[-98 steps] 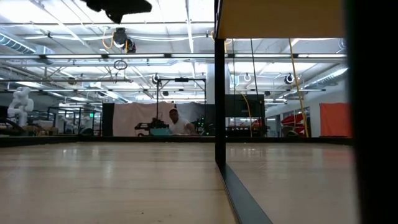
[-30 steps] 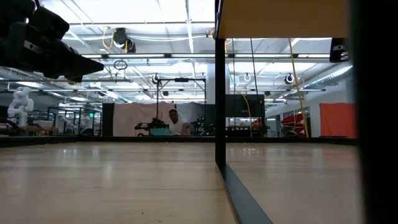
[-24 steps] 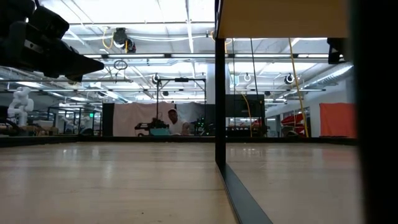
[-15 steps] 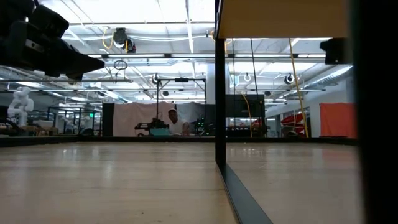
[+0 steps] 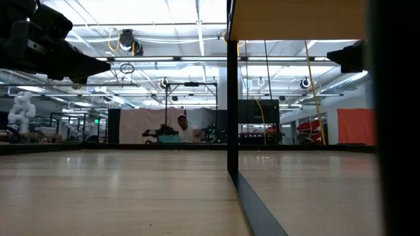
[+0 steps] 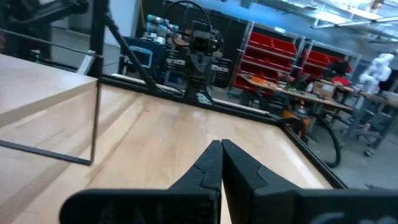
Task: Place and stack bowls onto a shelf
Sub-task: Return to Home Position
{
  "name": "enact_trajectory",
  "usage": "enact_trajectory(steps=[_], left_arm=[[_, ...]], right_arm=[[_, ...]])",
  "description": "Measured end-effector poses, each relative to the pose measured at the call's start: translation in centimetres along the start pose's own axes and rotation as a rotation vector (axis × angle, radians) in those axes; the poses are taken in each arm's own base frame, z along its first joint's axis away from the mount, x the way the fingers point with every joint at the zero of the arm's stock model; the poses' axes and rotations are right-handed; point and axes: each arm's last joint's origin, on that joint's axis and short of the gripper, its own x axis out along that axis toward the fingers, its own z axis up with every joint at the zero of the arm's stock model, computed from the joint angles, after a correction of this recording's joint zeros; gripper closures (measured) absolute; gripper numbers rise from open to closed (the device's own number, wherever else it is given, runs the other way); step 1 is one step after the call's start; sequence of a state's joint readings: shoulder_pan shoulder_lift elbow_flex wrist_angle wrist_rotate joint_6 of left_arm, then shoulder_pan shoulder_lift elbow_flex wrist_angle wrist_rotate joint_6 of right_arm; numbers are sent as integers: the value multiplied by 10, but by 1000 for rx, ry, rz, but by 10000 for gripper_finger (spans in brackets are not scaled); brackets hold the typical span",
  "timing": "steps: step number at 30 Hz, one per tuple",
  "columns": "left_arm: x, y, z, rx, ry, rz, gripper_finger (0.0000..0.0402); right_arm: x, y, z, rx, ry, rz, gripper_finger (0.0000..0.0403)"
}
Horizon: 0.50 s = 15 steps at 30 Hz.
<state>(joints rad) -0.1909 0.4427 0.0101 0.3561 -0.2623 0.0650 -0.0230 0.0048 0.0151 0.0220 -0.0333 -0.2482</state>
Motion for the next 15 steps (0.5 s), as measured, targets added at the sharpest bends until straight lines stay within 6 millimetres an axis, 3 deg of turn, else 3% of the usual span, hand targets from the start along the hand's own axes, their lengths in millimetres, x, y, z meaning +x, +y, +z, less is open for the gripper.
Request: enact_trajectory(steps=[4, 15], left_arm=[[0, 0, 0, 0, 0, 0, 394], [0, 0, -1, 5, 7, 0, 394]], right_arm=[[0, -2, 0, 40, 17, -79, 403], [1, -1, -2, 89, 32, -50, 403]])
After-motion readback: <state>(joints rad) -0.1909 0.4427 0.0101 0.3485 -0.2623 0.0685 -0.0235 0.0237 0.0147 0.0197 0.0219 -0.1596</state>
